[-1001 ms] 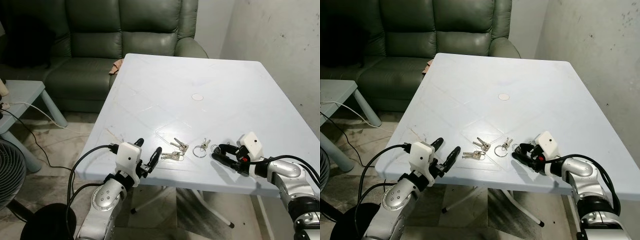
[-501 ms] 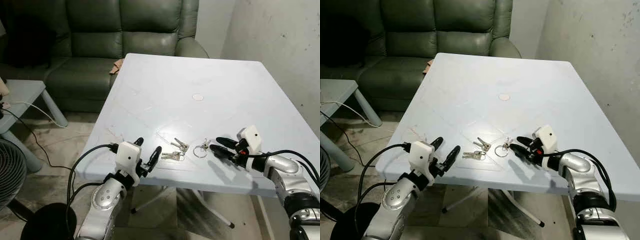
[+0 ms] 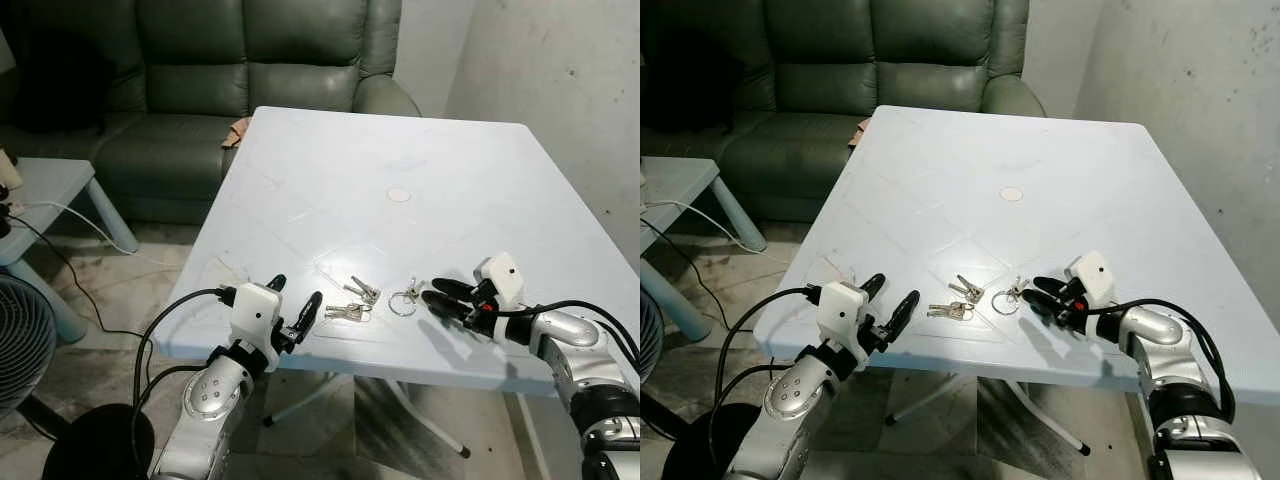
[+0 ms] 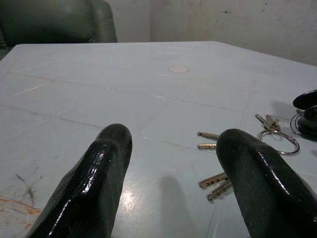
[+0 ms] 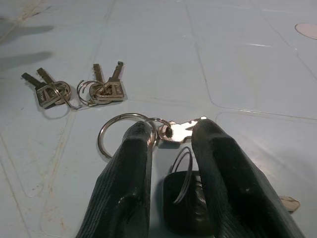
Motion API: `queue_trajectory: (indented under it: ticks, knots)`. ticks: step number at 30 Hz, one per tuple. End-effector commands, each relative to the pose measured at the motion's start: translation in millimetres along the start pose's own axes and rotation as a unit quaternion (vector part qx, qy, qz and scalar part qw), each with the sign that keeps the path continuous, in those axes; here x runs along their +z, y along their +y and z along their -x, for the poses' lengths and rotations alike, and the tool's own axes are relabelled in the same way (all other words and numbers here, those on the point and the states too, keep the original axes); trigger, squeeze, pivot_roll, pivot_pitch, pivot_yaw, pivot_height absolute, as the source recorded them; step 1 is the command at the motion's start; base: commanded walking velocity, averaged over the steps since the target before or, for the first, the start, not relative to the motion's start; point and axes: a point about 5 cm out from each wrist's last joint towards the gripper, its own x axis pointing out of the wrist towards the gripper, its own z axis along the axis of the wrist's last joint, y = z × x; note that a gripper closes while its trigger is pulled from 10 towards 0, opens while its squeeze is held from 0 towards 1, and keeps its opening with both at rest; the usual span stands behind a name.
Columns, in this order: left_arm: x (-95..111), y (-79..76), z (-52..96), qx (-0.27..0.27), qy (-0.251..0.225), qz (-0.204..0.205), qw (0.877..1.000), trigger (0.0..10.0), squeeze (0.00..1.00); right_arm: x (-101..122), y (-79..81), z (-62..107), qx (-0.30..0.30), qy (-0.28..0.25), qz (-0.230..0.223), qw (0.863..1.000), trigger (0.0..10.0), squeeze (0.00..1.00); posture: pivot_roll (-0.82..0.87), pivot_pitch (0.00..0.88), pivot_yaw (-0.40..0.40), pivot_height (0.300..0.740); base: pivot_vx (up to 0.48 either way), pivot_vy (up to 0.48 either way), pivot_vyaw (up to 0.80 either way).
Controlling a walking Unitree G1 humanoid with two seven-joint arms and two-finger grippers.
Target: Hang keys on a hook
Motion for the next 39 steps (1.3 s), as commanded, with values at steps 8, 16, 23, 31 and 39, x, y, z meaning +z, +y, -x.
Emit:
queue_trajectory:
  ticks: [8,16,23,31,39]
  knots:
    - [4,2.6,-1.4,0.002,-0.003,-0.010,1.000,10.0,0.00,3,-4.5,2.6,0.004,0.017,0.021,1.000,10.0,0.00,-0.09,0.000,-0.024,0.724,0.000,0.000,0.00]
    - [4,2.0,-1.7,-0.001,-0.004,-0.008,1.000,10.0,0.00,1,-9.9,9.0,-0.016,0.026,0.019,0.999,10.0,0.00,-0.09,0.000,-0.021,0.724,0.000,0.000,0.00]
    - [5,1.8,-3.3,-0.003,-0.005,-0.008,1.000,10.0,0.00,0,-12.8,13.5,-0.019,0.028,0.013,0.999,4.7,0.00,-0.10,0.000,-0.017,0.724,0.000,0.000,0.00]
    - [6,2.4,-4.1,-0.005,-0.006,-0.010,1.000,10.0,0.00,-2,-13.4,18.2,-0.010,0.039,0.011,0.999,0.0,0.00,-0.10,0.000,-0.014,0.724,0.000,0.000,0.00]
    - [5,2.4,-4.2,-0.007,-0.005,-0.011,1.000,10.0,0.00,-6,-11.3,19.6,0.001,0.049,0.012,0.999,10.0,0.00,-0.10,0.000,-0.012,0.724,0.000,0.000,0.00]
